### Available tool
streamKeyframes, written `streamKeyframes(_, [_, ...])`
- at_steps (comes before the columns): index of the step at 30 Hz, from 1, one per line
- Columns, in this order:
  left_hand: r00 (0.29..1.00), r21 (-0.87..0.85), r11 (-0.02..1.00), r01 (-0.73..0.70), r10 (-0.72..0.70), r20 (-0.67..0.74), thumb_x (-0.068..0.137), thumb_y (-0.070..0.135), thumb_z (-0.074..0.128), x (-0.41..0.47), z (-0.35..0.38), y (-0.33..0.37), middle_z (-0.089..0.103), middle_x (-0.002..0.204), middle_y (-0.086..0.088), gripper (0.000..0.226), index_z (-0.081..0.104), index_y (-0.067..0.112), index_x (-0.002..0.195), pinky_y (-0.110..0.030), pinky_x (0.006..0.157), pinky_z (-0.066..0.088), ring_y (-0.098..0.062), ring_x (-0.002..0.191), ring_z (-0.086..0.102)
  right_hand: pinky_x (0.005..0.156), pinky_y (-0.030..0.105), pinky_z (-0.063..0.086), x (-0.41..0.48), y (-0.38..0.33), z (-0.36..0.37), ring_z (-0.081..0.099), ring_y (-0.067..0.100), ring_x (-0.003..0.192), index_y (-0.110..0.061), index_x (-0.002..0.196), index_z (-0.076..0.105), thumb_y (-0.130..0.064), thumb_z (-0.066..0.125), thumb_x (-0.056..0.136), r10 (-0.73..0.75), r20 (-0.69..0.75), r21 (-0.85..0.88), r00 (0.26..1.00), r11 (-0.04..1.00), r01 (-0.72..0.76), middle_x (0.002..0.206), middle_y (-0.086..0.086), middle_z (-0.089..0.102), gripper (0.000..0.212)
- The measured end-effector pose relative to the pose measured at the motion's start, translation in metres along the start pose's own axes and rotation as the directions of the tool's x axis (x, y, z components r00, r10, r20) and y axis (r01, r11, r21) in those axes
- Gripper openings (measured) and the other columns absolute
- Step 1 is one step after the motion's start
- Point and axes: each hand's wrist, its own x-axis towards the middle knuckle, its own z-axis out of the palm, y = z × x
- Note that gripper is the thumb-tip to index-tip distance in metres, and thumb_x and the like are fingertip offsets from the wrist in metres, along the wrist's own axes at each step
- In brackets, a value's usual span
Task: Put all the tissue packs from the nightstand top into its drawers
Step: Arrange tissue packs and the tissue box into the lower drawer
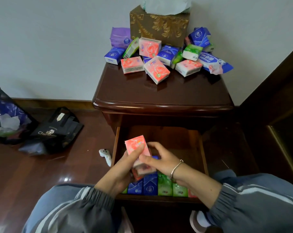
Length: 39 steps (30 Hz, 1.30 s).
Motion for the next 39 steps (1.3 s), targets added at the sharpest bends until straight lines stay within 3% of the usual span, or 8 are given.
streamKeyframes(3, [0.994,-0.03,0.998,0.053,-0.05,0.101,0.065,0.072,0.059,0.0,0.013,-0.003,0.072,0.111,-0.008,0.082,0.049,0.024,0.131,-0.031,0.069,0.058,-0.023,0.099,0.071,0.075,0.026,0.057,-0.006,-0.001,-0.01,0.063,0.015,0.101,-0.022,0.119,0.049,-0.036,0.073,0.077,0.016,-0.043,-0.011,0.999,1.0,-0.017,0.113,0.004,0.062,0.05])
streamKeyframes(7, [0.98,-0.022,0.999,0.048,-0.043,0.197,0.058,0.09,0.039,0.004,0.011,-0.004,0.066,0.125,-0.002,0.091,0.056,0.036,0.129,-0.039,0.091,0.053,-0.021,0.115,0.063,0.076,0.035,0.059,-0.005,-0.009,-0.025,0.068,0.018,0.091,-0.024,0.107,0.054,-0.039,0.07,0.079,0.038,-0.068,0.008,0.997,0.999,-0.038,0.104,0.004,0.067,0.036])
streamKeyframes(12, [0.997,-0.103,0.995,-0.012,0.019,0.075,0.077,0.067,0.047,0.008,0.018,-0.005,0.071,0.114,-0.01,0.069,0.054,0.022,0.13,-0.038,0.07,0.058,-0.027,0.099,0.07,0.089,0.044,0.054,-0.005,-0.003,-0.033,0.068,0.024,0.097,-0.014,0.11,0.052,-0.028,0.065,0.085,0.102,-0.04,0.191,0.994,0.977,-0.093,0.106,0.009,0.068,0.032])
streamKeyframes(16, [1.0,-0.189,0.982,-0.024,0.023,-0.008,0.091,0.054,0.046,0.014,0.016,0.0,0.072,0.108,-0.014,0.057,0.055,0.011,0.128,-0.049,0.076,0.059,-0.03,0.093,0.071,0.086,0.043,0.053,-0.003,0.004,-0.076,0.065,0.024,0.09,-0.009,0.11,0.054,-0.013,0.064,0.084,0.194,-0.107,0.45,0.975,0.884,-0.127,0.102,0.012,0.067,0.028])
streamKeyframes(19, [0.995,-0.237,0.969,-0.074,0.057,-0.076,0.092,0.052,0.045,0.022,0.004,0.004,0.075,0.102,-0.009,0.049,0.058,0.016,0.123,-0.05,0.079,0.057,-0.025,0.089,0.073,0.069,0.025,0.047,-0.002,0.03,-0.11,0.06,0.014,0.083,-0.011,0.11,0.056,-0.021,0.071,0.08,0.281,-0.319,-0.034,0.905,0.951,-0.307,0.104,0.008,0.065,0.035])
streamKeyframes(23, [0.995,-0.279,0.958,-0.071,0.047,-0.093,0.091,0.052,0.049,0.028,-0.006,0.003,0.075,0.102,-0.008,0.041,0.061,0.02,0.114,-0.058,0.092,0.048,-0.027,0.091,0.072,0.073,0.029,0.045,0.007,0.079,-0.113,0.061,0.022,0.092,-0.012,0.109,0.057,-0.036,0.07,0.08,0.237,-0.464,-0.604,0.854,0.621,-0.5,0.107,0.007,0.064,0.039])
streamKeyframes(31, [0.997,-0.263,0.964,-0.025,0.005,-0.075,0.088,0.052,0.052,0.026,-0.007,-0.002,0.073,0.107,-0.011,0.047,0.061,0.016,0.116,-0.057,0.093,0.049,-0.029,0.096,0.071,0.081,0.039,0.049,0.035,0.112,-0.094,0.062,0.033,0.105,-0.01,0.136,0.028,-0.012,0.06,0.089,0.153,-0.387,-0.831,0.909,0.368,-0.416,0.114,0.017,0.063,0.057])
streamKeyframes(39, [0.996,-0.227,0.974,0.007,-0.027,-0.086,0.09,0.053,0.05,0.022,-0.004,0.0,0.073,0.107,-0.012,0.049,0.061,0.014,0.118,-0.056,0.094,0.049,-0.031,0.099,0.07,0.093,0.039,0.04,0.042,0.133,-0.089,0.039,0.031,0.123,-0.01,0.133,0.044,-0.006,0.037,0.093,0.073,-0.203,-0.976,0.976,-0.094,-0.196,0.136,0.013,0.041,0.041])
